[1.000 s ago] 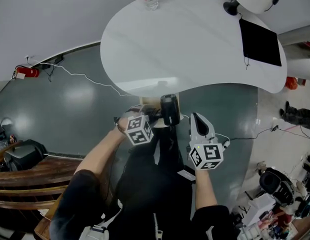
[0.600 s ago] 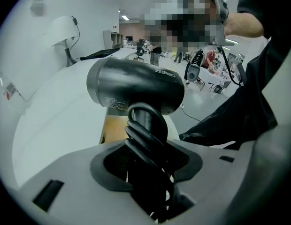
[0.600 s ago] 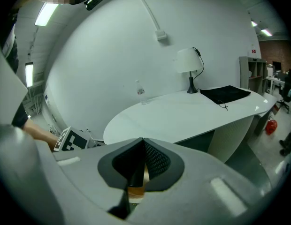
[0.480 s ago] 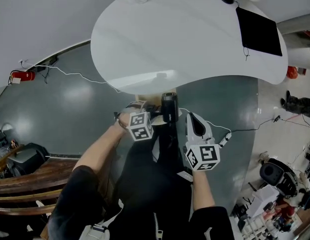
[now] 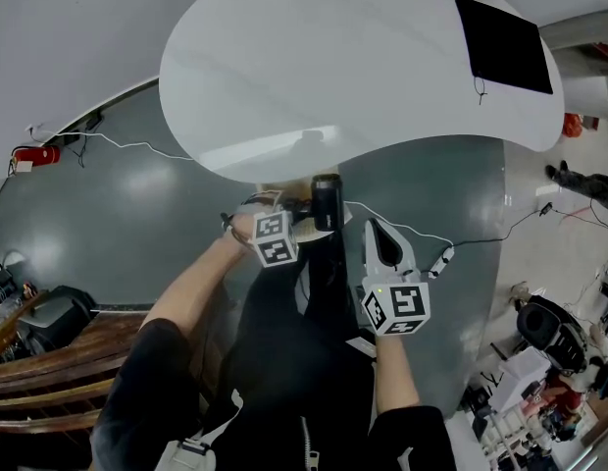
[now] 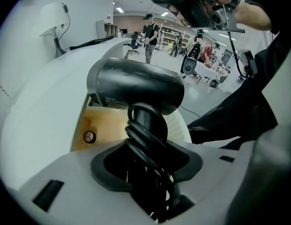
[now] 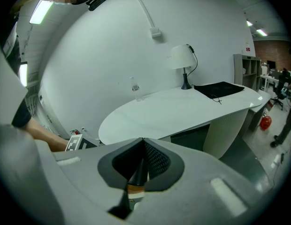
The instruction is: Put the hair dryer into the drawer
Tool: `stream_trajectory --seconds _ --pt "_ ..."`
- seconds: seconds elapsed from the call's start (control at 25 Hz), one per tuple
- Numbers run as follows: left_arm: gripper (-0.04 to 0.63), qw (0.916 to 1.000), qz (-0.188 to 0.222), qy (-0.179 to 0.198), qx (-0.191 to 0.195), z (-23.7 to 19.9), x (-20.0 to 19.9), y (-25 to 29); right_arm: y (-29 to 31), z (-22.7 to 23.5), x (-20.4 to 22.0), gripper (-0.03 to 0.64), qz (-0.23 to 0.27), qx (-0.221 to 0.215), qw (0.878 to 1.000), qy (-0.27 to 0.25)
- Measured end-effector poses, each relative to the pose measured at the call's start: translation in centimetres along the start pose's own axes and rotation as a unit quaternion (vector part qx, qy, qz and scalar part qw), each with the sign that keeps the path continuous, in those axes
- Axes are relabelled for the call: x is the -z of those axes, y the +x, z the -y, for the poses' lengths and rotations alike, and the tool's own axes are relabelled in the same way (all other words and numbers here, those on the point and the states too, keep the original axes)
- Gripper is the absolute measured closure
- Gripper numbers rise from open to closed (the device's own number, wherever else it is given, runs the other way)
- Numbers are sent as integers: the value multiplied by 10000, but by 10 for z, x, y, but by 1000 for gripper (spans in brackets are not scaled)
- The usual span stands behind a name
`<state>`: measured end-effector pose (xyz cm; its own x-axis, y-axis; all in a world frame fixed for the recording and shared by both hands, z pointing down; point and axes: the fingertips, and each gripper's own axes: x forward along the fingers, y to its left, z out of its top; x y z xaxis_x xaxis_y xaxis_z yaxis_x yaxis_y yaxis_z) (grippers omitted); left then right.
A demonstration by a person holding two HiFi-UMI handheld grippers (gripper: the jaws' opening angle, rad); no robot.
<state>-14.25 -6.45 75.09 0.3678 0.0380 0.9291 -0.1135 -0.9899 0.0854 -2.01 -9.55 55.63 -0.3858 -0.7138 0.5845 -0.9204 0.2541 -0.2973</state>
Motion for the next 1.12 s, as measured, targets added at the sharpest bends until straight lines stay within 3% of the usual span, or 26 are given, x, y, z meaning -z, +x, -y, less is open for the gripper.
stream_trajectory --seconds 0.6,1.12 --pt "396 9988 -425 -243 51 -11 22 36 3 5 14 612 -126 20 9999 62" --pt "396 9930 -1110 -409 -54 -17 48 63 9 5 24 612 -220 -54 9997 111"
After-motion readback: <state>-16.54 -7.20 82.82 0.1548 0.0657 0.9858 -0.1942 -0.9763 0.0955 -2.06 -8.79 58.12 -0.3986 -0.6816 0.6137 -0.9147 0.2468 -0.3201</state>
